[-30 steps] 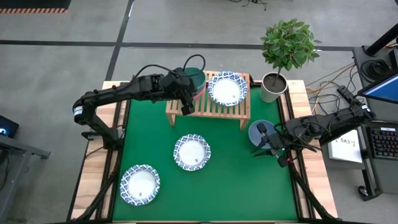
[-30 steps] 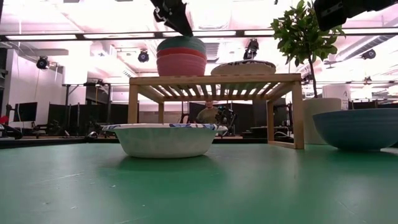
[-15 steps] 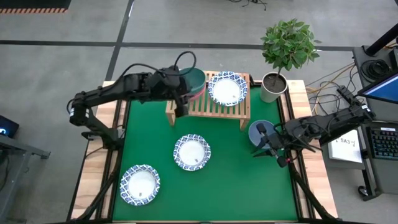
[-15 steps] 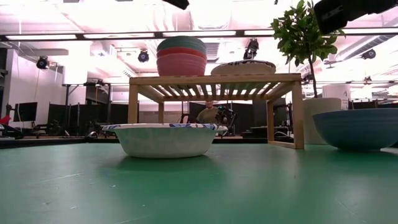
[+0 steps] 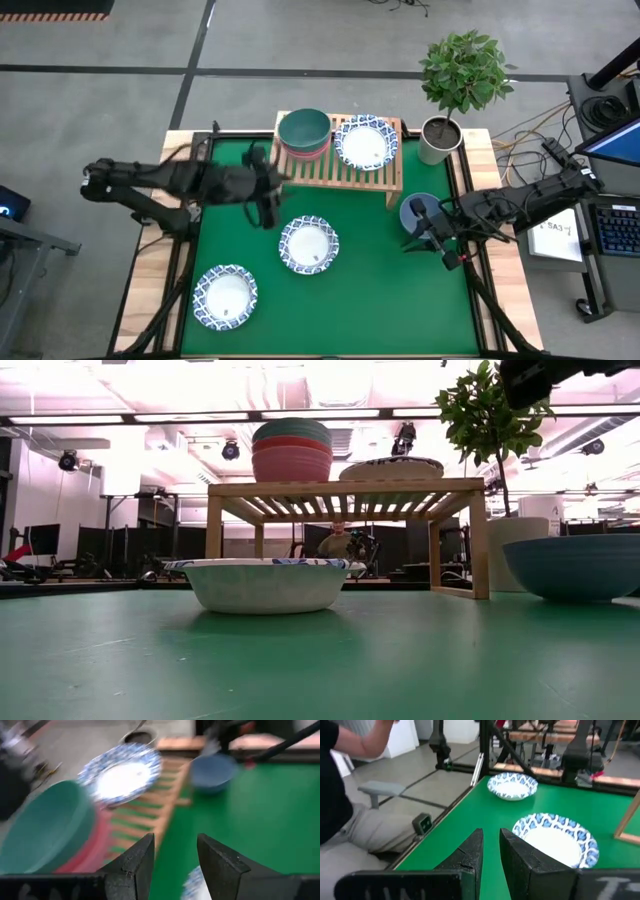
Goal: Place and stack bowls onto a shelf
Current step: Stack the green bowl on top of the orange bowl on the shelf
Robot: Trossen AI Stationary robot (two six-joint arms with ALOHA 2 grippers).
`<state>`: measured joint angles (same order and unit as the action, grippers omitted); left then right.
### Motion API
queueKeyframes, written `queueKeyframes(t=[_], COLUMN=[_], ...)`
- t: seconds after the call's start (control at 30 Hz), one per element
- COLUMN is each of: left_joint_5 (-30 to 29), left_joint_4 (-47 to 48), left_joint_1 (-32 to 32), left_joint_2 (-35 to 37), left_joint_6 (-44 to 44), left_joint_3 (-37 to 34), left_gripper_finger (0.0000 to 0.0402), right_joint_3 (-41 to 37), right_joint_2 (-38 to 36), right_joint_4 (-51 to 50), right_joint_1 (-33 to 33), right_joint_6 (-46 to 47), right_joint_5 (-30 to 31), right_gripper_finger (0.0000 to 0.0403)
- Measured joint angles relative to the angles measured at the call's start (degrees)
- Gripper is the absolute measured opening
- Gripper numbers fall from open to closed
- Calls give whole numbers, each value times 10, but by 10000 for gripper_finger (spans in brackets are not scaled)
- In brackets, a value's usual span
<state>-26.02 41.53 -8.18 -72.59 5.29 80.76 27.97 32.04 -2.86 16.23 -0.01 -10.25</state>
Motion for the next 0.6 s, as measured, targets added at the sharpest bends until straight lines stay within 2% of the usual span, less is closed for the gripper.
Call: queueKeyframes(t=[0.07, 0.17, 0.23, 0.33, 0.43, 0.6], left_joint_5=[0, -2, -5, -8, -37, -62], left_joint_4=[-71, -166, -222, -293, -336, -342], left_joint_1=[-36, -88, -119, -153, -172, -178], left_joint_2=[19, 38, 46, 50, 50, 50], left_joint_6=[2, 1, 1, 0, 2, 25], left_joint_3=[-53, -128, -175, -235, -277, -299], left_gripper_finger=[132, 132, 132, 132, 132, 132], right_joint_3=[0, 0, 6, 26, 55, 124], right_joint_2=[9, 31, 52, 85, 122, 195], right_joint_4=[24, 59, 56, 59, 85, 93], right_joint_1=[0, 0, -2, -7, -14, -44], right_joint_6=[2, 29, 35, 39, 30, 4], right_joint_5=[24, 115, 155, 163, 165, 214], right_gripper_finger=[54, 54, 53, 53, 53, 53])
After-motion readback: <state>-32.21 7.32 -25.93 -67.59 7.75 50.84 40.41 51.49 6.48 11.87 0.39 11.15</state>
